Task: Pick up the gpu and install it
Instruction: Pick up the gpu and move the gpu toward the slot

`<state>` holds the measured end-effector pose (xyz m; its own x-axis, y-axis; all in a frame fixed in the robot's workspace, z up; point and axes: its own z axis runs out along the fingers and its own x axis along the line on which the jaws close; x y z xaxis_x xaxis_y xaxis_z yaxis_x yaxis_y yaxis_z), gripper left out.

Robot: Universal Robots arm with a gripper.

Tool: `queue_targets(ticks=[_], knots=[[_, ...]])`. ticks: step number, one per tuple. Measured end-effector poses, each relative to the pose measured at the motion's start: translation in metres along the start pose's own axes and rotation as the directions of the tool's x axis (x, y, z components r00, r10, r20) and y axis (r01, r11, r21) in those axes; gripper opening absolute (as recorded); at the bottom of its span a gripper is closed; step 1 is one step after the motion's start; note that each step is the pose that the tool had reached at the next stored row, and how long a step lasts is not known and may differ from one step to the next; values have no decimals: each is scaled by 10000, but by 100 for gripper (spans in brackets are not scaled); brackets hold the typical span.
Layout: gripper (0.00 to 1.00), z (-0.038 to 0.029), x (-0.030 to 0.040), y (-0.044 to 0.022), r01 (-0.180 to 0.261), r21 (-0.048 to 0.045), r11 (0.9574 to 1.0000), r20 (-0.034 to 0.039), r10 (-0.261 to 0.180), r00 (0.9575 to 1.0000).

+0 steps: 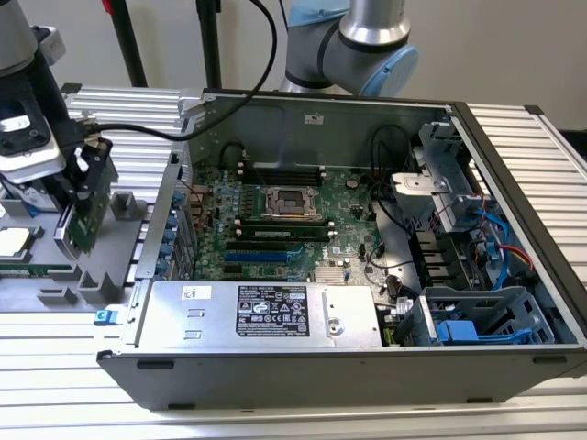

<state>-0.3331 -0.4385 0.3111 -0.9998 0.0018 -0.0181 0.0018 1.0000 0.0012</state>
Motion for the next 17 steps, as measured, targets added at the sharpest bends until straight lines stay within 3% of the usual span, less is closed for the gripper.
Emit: queue_targets(ticks=[17], knots=[[0,-123,-2,0,0,0,10000,0,0,10000]])
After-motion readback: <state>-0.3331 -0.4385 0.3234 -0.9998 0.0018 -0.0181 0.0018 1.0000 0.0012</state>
